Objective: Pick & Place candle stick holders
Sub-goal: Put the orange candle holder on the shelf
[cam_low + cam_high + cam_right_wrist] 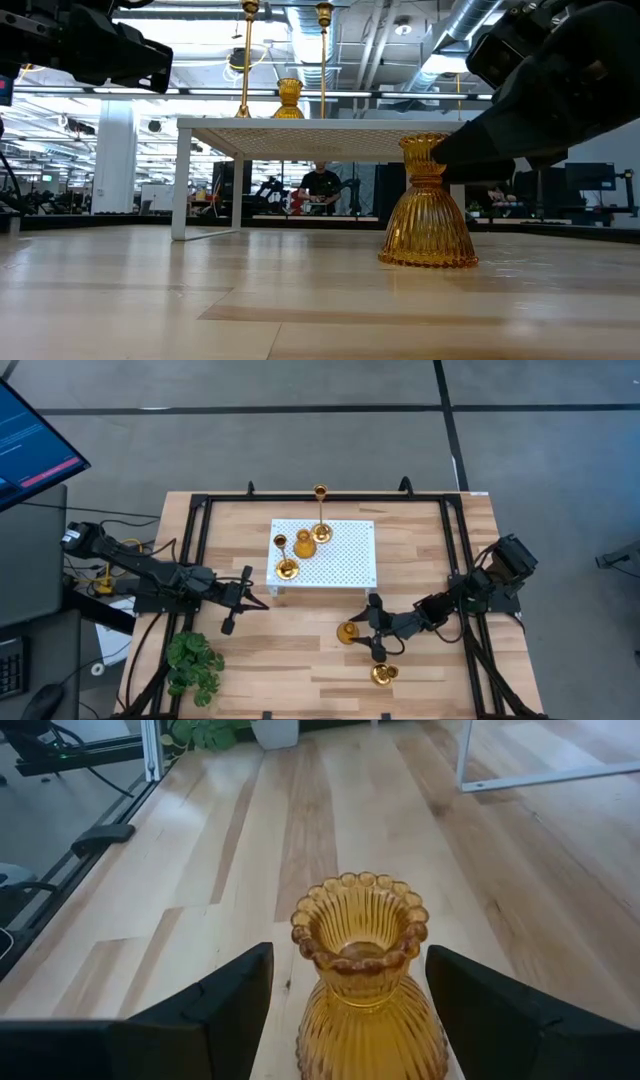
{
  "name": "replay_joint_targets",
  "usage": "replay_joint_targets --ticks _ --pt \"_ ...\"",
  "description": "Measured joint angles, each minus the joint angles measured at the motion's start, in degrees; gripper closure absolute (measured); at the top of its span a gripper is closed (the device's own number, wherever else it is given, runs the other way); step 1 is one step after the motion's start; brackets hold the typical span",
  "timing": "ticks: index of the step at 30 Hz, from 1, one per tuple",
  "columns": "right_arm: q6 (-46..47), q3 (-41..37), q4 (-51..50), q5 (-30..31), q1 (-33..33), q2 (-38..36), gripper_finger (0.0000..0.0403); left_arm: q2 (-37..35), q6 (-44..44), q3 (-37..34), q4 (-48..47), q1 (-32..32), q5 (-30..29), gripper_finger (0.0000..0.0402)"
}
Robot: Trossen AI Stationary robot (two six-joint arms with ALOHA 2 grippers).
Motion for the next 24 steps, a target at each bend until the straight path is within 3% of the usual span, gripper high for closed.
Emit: replay_joint_targets --ticks 10,24 --pt "-1.2 1.6 0.0 -1.3 -0.1 0.0 0.0156 0.0 0.0 0.0 0.4 0.0 -0.2 0.0396" --pt "-0.9 2.2 -2.3 -1.3 0.0 0.0 0.0236 0.0 0.0 0.0 0.6 0.0 -0.2 0.0397"
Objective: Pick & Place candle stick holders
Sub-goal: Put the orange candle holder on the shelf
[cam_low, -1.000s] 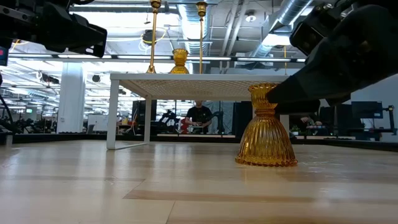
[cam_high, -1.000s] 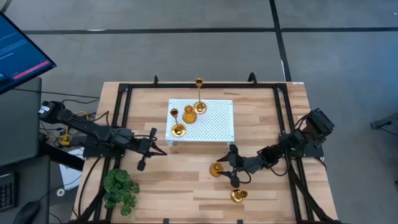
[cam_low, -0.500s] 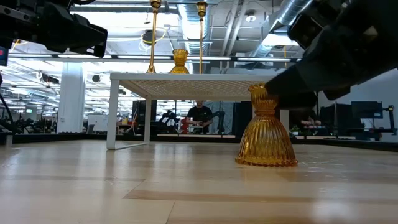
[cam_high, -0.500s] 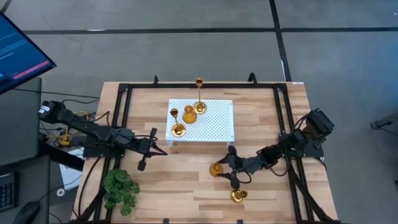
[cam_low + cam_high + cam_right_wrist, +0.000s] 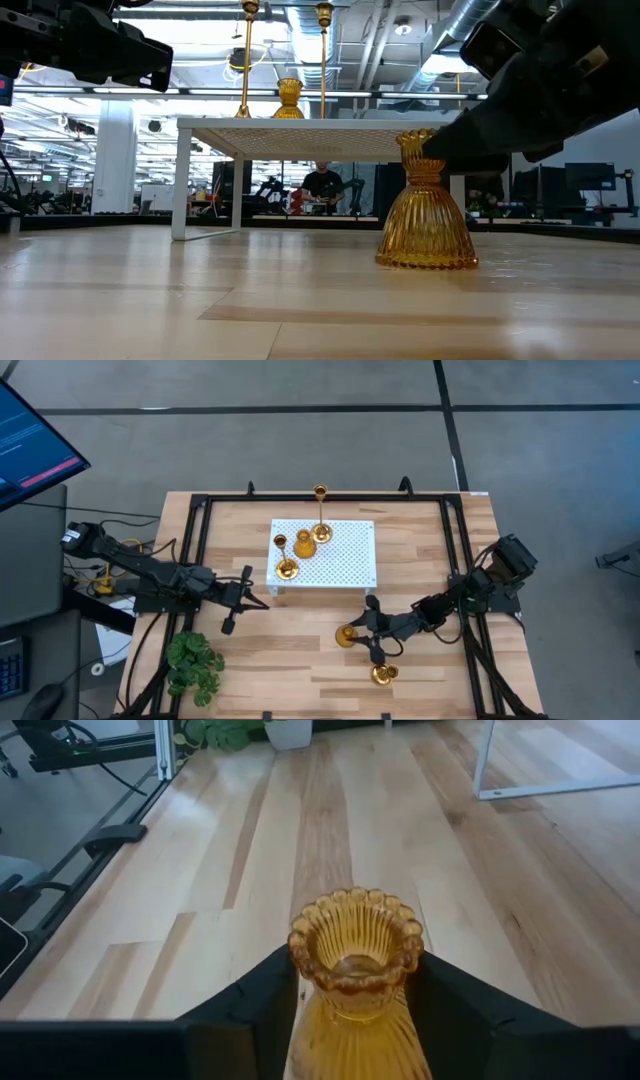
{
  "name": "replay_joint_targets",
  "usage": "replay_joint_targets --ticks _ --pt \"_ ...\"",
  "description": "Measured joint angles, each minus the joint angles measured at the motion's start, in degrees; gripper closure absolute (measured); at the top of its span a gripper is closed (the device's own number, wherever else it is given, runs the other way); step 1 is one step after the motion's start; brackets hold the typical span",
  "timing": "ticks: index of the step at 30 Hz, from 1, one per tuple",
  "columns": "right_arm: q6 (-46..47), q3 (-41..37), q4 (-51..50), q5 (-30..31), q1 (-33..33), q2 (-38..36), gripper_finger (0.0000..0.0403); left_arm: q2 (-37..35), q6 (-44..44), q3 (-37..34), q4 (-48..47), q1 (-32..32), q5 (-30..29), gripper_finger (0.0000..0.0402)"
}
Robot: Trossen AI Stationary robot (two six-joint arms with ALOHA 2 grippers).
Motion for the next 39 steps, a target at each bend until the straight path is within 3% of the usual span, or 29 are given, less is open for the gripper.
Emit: replay_joint_targets --ticks 10,23,39 --pt "0.3 0.0 -0.3 0.0 0.0 0.0 0.0276 0.0 -0.4 0.0 0.0 0.0 0.0 0.0397" --pt "2.0 0.0 -1.4 -0.1 -1.4 0.0 0.0168 0.0 -0.4 0.0 0.0 0.0 0.0 0.0396" --pt "1.4 0.0 -1.1 -7.6 -3.1 0.0 0.0164 0.0 -0.4 0.0 0.0 0.0 0.0 0.0396"
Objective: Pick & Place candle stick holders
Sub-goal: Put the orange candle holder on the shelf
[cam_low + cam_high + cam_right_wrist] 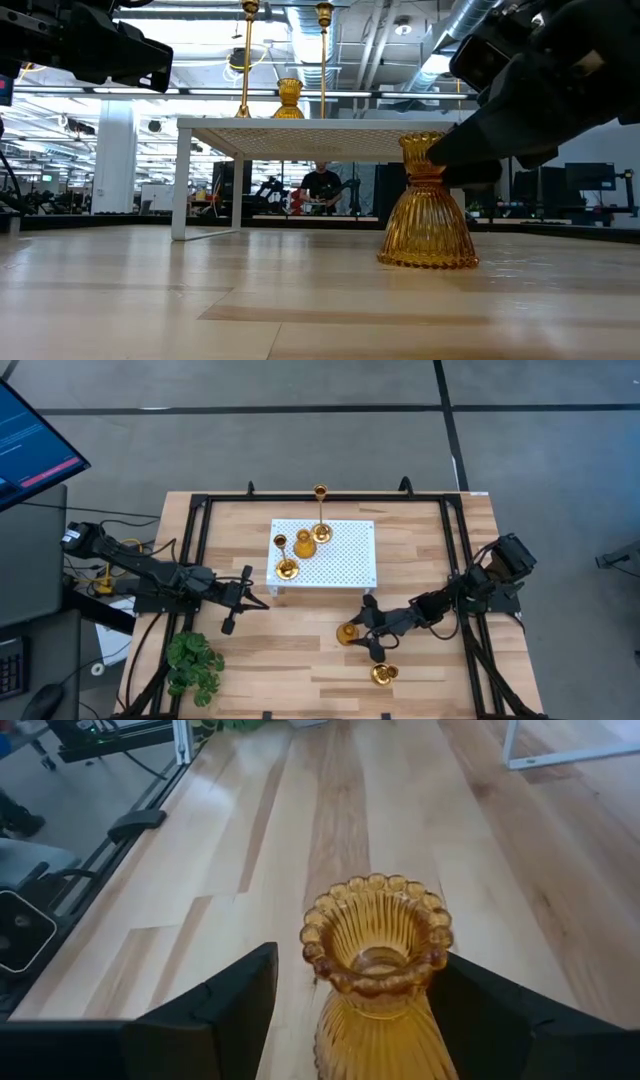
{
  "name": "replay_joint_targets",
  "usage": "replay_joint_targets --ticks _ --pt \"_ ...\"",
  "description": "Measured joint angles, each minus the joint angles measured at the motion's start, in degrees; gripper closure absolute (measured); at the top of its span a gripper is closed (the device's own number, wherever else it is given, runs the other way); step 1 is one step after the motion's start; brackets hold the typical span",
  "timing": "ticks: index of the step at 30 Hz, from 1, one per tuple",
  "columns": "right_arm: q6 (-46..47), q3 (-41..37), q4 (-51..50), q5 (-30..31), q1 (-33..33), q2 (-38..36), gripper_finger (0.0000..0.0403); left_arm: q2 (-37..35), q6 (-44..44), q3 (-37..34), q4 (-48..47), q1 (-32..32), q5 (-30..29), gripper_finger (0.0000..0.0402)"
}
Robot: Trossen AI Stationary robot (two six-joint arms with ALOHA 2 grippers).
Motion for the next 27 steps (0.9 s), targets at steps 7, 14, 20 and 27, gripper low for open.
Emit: replay_joint_targets --ticks 7,14,20,27 --pt "-1.7 0.0 1.8 0.1 0.0 0.0 0.0167 0.0 0.0 0.0 0.0 0.0 0.0 0.0396" --pt "-2.0 0.0 2.1 0.3 -0.4 0.0 0.0192 0.0 0.0 0.0 0.0 0.0 0.0 0.0397" --pt "-2.1 0.0 2.1 0.5 -0.4 0.0 0.0235 0.0 0.0 0.0 0.0 0.0 0.0 0.0395" --pt "-2.1 0.0 2.2 0.5 -0.4 0.0 0.0274 0.0 0.0 0.0 0.0 0.0 0.0 0.0397"
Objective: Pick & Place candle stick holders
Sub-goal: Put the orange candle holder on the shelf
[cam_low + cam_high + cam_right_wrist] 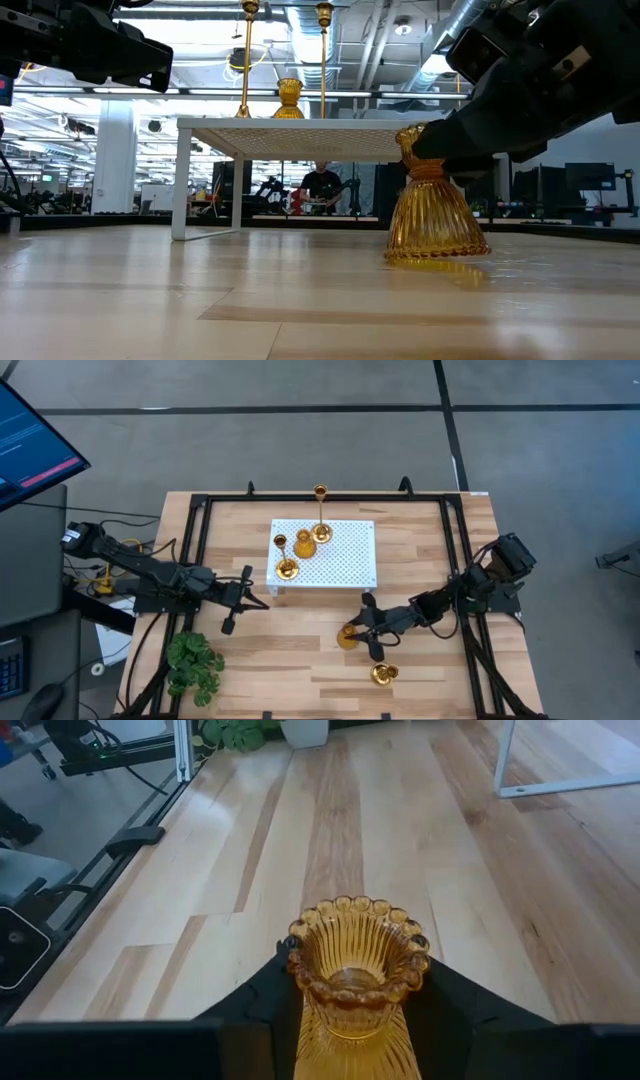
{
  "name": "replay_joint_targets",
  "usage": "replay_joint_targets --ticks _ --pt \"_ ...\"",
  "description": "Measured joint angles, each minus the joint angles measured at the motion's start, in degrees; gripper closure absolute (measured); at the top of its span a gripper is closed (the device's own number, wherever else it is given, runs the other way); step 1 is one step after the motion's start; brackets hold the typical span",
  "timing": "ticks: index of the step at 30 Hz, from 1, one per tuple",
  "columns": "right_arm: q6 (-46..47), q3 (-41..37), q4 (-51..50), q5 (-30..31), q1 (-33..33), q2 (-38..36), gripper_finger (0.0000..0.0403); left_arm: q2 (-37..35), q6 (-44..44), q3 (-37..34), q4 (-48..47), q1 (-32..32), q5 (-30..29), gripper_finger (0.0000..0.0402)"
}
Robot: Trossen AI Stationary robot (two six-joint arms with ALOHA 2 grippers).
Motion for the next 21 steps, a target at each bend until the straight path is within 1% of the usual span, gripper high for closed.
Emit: replay_joint_targets --ticks 6,8,12,15,19,21 --pt "1.1 0.0 0.0 0.0 0.0 0.0 0.0255 0.0 0.0 0.0 0.0 0.0 0.0 0.0396" --pt "1.1 0.0 0.0 0.0 0.0 0.0 0.0258 0.0 0.0 0.0 0.0 0.0 0.0 0.0397" --pt "1.1 0.0 0.0 0.0 0.0 0.0 0.0278 0.0 -0.2 0.0 0.0 0.0 0.0 0.0396" --pt "1.1 0.0 0.2 -0.1 0.0 0.0 0.0278 0.0 -1.2 0.0 0.0 0.0 0.0 0.0395" --pt "1.3 0.8 0.0 -0.2 0.0 0.0 0.0264 0.0 -1.3 0.0 0.0 0.0 0.0 0.0397" --pt "0.9 1.6 0.1 -0.2 0.0 0.0 0.0264 0.0 -1.3 0.0 0.0 0.0 0.0 0.0397"
